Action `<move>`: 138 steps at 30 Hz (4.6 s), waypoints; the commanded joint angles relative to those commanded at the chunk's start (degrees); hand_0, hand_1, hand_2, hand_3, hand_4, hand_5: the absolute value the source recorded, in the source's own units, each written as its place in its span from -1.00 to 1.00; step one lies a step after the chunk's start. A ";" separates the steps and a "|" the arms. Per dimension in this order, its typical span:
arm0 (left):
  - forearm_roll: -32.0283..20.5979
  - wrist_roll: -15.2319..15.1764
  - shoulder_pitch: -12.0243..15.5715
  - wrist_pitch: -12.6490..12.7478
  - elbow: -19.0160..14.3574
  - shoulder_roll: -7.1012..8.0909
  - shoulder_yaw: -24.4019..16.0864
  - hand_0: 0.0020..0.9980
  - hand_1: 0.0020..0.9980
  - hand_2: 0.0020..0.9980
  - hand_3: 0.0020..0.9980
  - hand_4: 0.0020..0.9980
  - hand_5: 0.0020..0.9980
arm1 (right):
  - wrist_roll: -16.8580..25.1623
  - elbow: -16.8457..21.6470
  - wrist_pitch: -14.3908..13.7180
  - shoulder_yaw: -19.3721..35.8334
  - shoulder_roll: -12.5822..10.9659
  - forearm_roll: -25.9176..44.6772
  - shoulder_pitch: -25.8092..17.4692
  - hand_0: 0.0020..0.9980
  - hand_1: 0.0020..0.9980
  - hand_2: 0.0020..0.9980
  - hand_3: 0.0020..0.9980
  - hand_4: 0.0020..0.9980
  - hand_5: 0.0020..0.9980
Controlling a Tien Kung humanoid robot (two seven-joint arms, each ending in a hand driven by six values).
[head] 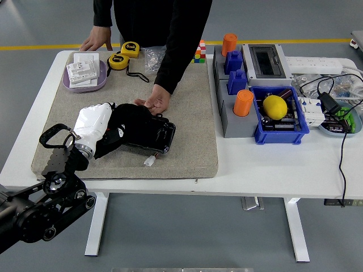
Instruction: Pick the rag up,wipe the panel,place it on the desk
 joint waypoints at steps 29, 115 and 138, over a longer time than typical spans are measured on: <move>2.11 0.67 1.21 -0.56 1.89 2.66 -6.74 -0.49 -0.57 0.15 0.03 -0.34 -1.00 | 0.00 0.19 0.17 0.31 0.07 -0.20 0.00 0.48 0.31 0.39 0.24 1.00 0.13; -7.86 -12.07 6.76 0.36 10.82 5.47 -15.01 0.00 0.73 0.79 0.63 0.97 0.14 | -0.24 0.70 -0.36 0.58 0.00 -0.55 -0.31 0.49 0.31 0.39 0.23 1.00 0.11; -10.60 -11.44 9.45 1.29 -3.78 8.37 -21.66 -0.07 0.56 0.65 0.59 1.00 0.22 | -0.33 0.65 -0.41 1.52 0.08 -0.87 -0.19 0.49 0.31 0.39 0.23 1.00 0.10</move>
